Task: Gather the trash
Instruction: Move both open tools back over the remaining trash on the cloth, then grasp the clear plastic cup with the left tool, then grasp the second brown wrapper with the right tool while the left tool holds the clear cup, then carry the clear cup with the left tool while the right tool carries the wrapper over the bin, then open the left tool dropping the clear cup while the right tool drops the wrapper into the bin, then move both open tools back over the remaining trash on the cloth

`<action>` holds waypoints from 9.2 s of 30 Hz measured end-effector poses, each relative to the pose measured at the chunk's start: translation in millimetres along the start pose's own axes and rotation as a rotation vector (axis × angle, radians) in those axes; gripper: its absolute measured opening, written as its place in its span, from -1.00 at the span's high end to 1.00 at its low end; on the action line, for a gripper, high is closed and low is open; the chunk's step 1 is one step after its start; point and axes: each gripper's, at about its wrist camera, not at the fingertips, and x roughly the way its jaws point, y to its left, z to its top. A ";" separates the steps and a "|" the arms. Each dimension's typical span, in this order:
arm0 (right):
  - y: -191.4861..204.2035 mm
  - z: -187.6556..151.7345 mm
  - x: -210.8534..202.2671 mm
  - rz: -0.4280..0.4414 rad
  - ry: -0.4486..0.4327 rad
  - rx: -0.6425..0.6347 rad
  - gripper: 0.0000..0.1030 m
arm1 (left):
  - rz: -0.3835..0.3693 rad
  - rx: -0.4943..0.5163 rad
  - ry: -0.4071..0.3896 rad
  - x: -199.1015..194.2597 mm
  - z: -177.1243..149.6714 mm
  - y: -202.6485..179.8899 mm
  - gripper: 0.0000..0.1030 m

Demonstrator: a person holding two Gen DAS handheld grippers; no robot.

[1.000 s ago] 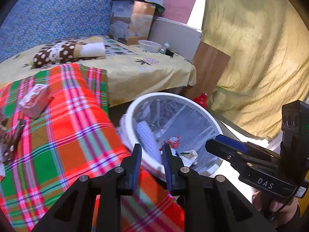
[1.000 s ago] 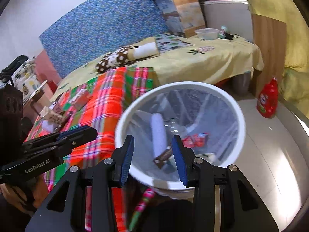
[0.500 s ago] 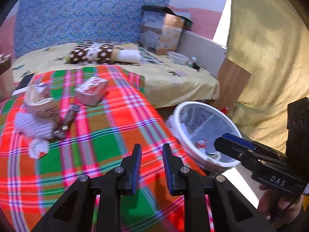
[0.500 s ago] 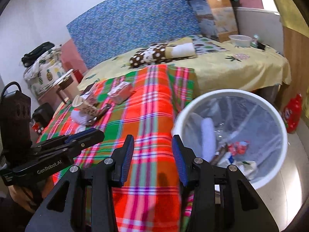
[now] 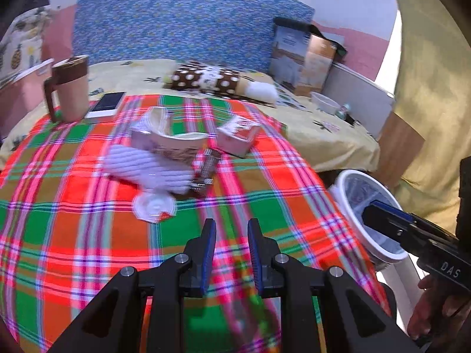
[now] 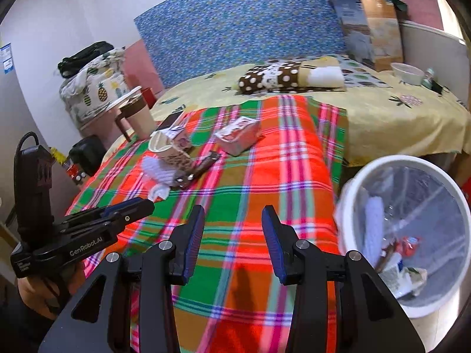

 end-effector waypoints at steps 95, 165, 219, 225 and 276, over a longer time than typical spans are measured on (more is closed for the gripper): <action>39.2 0.5 77.1 -0.063 0.297 -0.136 0.74 | -0.009 -0.083 0.030 17.3 8.3 64.8 0.36; -64.8 -20.5 -47.5 -0.162 -0.028 0.132 0.82 | -0.173 0.203 0.043 11.5 -1.1 -118.5 0.32; -164.6 -39.7 -74.3 -0.332 -0.029 0.344 0.71 | -0.366 0.343 0.157 106.2 4.7 -233.3 0.15; -153.3 -37.8 -76.6 -0.330 -0.038 0.329 0.71 | -0.356 0.318 0.143 91.8 4.6 -221.1 0.15; 5.5 2.0 2.3 0.000 0.032 0.016 0.02 | 0.001 -0.025 -0.005 -12.0 -5.1 13.1 0.15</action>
